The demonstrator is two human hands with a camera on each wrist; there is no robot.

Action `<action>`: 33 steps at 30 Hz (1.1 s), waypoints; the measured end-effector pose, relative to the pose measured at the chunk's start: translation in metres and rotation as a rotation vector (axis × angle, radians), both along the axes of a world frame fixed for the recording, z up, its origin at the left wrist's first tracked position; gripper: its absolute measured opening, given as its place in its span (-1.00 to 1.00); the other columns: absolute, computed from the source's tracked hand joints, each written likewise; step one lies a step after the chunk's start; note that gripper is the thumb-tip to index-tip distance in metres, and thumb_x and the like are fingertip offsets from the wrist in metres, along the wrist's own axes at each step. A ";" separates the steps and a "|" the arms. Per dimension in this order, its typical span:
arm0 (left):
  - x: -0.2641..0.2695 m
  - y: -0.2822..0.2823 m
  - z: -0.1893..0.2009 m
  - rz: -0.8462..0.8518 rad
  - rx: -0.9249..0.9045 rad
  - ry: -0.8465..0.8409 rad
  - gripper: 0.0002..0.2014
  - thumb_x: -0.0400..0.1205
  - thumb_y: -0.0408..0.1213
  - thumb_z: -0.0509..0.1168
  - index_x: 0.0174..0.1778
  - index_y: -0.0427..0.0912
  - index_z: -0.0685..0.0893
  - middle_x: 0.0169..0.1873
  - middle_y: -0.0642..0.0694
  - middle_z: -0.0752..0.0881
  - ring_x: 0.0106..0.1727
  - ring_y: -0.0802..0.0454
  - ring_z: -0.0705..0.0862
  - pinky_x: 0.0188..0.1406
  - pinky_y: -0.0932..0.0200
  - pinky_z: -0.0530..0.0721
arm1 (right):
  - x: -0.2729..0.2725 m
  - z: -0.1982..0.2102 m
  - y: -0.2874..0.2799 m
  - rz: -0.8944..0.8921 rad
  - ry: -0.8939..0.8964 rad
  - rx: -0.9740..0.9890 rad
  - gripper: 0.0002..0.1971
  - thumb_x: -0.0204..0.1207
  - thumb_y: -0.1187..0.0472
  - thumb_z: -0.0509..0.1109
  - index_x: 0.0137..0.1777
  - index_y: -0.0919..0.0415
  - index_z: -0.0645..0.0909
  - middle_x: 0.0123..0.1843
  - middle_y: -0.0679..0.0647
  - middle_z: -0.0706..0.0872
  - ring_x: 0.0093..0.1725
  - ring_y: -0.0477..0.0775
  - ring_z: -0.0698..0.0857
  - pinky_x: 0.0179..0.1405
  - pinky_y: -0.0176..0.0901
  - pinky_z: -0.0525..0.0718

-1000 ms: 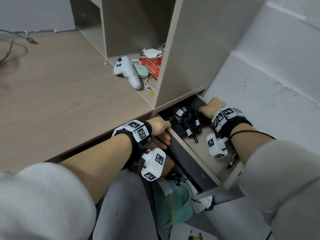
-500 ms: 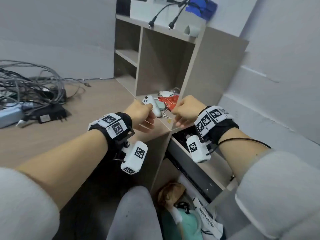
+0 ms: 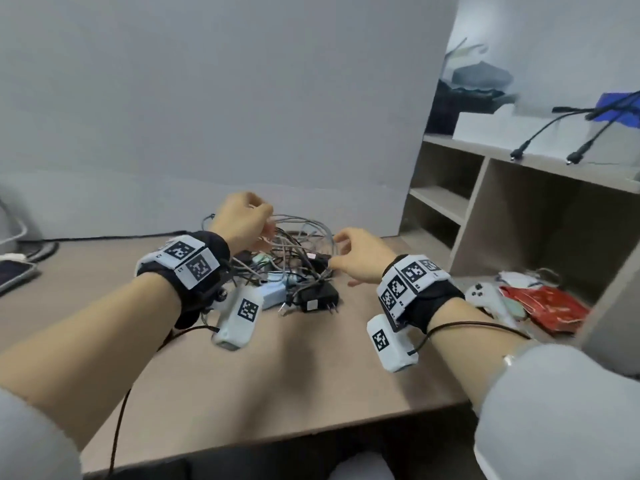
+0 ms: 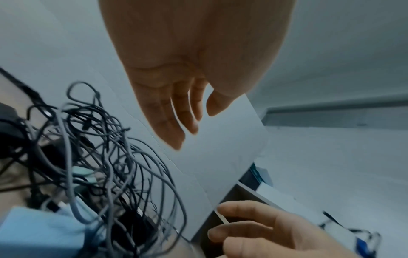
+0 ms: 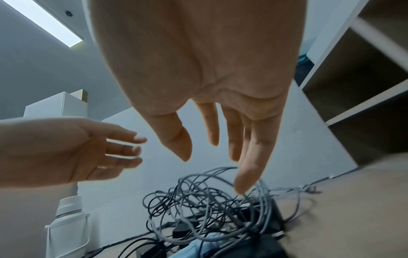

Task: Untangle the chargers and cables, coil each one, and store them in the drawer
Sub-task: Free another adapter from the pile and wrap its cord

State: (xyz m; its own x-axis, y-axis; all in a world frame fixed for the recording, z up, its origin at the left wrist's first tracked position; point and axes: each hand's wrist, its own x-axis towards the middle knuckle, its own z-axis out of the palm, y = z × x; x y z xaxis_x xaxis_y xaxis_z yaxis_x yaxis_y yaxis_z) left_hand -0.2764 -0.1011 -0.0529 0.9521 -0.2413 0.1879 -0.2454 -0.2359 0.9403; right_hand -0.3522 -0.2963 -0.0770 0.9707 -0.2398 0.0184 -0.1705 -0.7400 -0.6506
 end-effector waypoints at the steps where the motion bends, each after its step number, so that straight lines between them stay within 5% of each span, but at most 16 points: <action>1: 0.013 0.006 -0.003 0.051 -0.026 -0.024 -0.91 0.77 -0.36 0.19 0.07 -0.27 0.59 -0.18 -0.22 0.69 -0.24 -0.07 0.72 -0.29 -0.03 0.85 | 0.014 -0.004 0.006 0.012 0.011 -0.043 -0.35 0.45 0.02 0.49 0.55 0.06 0.43 0.41 0.18 0.59 0.27 0.27 0.70 0.19 0.23 0.77; 4: 0.057 0.015 -0.016 0.205 0.085 -0.151 -0.93 0.68 -0.35 0.27 -0.06 -0.13 0.65 -0.07 -0.18 0.72 -0.07 -0.11 0.70 -0.01 -0.07 0.77 | 0.055 -0.021 0.014 0.026 0.023 -0.107 -0.16 0.39 -0.07 0.49 0.67 -0.07 0.24 0.60 0.19 0.36 0.48 0.28 0.52 0.39 0.09 0.56; 8: 0.113 0.015 -0.032 0.313 0.543 -0.195 -0.66 0.59 -0.10 0.41 0.27 -0.04 0.67 0.33 -0.28 0.57 0.44 -0.28 0.48 0.47 -0.12 0.47 | 0.108 -0.044 0.008 0.055 0.115 -0.196 -0.11 0.49 0.04 0.45 0.75 -0.11 0.05 0.70 0.20 0.16 0.67 0.42 0.19 0.57 0.23 0.35; 13: 0.169 0.002 -0.050 0.119 0.694 0.096 -0.28 0.60 0.24 0.39 0.53 -0.21 0.52 0.47 -0.27 0.58 0.41 -0.24 0.56 0.33 0.01 0.54 | 0.149 -0.064 -0.004 0.154 0.284 -0.311 -0.22 0.59 0.25 0.26 0.76 -0.03 0.01 0.62 0.28 0.30 0.68 0.43 0.05 0.67 0.25 0.03; 17: 0.187 -0.006 -0.055 -0.040 0.664 0.258 -0.16 0.51 0.40 0.34 0.49 -0.22 0.55 0.42 -0.23 0.58 0.41 -0.24 0.55 0.30 -0.06 0.51 | 0.164 -0.066 0.001 0.220 0.376 -0.427 -0.25 0.56 0.22 0.30 0.71 0.07 0.05 0.62 0.23 0.26 0.61 0.40 0.11 0.57 0.39 0.23; 22: 0.200 -0.006 -0.065 -0.051 0.878 0.138 -0.48 0.51 -0.02 0.56 0.24 -0.25 0.61 0.06 -0.18 0.73 -0.01 -0.15 0.71 -0.10 0.07 0.68 | 0.179 -0.041 0.002 0.356 0.447 -0.523 -0.07 0.46 -0.09 0.51 0.75 0.04 0.10 0.70 0.16 0.29 0.63 0.29 0.31 0.56 0.29 0.43; 25: 0.204 -0.001 -0.056 -0.111 0.888 0.076 -0.62 0.54 -0.22 0.52 0.23 -0.24 0.64 0.05 -0.21 0.75 -0.02 -0.19 0.73 -0.24 0.07 0.68 | 0.183 -0.017 0.000 0.438 0.461 -0.391 0.02 0.44 -0.23 0.55 0.78 0.07 0.10 0.68 0.03 0.40 0.49 0.06 0.57 0.47 0.10 0.57; 27: 0.208 0.001 -0.049 -0.129 0.777 0.072 -0.56 0.53 -0.36 0.48 0.33 -0.17 0.61 -0.05 -0.22 0.76 -0.18 -0.16 0.76 -0.29 0.05 0.75 | 0.186 -0.003 -0.003 0.448 0.463 -0.282 0.02 0.42 -0.28 0.56 0.76 0.04 0.14 0.61 -0.02 0.48 0.08 -0.06 0.79 0.23 -0.01 0.73; 30: 0.212 0.002 -0.038 -0.188 0.470 0.104 -0.53 0.55 -0.60 0.36 0.32 -0.09 0.59 -0.25 -0.20 0.72 -0.53 0.01 0.70 -0.56 0.20 0.68 | 0.193 0.012 -0.010 0.412 0.403 -0.182 -0.02 0.32 -0.29 0.63 0.67 0.11 0.35 0.25 0.06 0.74 -0.31 0.00 0.80 -0.03 0.00 0.80; 33: 0.217 0.001 -0.021 -0.234 0.191 0.023 -0.58 0.55 -0.69 0.33 0.20 -0.16 0.71 -0.23 -0.20 0.77 -0.37 -0.08 0.74 -0.43 0.16 0.74 | 0.195 0.023 -0.017 0.367 0.311 0.003 -0.41 0.46 -0.04 0.62 0.41 0.21 0.59 -0.07 0.06 0.68 -0.49 -0.16 0.62 -0.38 -0.15 0.59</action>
State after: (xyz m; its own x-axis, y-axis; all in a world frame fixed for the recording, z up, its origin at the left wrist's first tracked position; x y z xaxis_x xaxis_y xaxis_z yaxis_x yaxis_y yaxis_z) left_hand -0.0595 -0.1005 -0.0743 0.8701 -0.4833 0.0968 -0.2929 -0.3490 0.8902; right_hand -0.1576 -0.3137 -0.0535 0.9505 0.1199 -0.2866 -0.0856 -0.7857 -0.6127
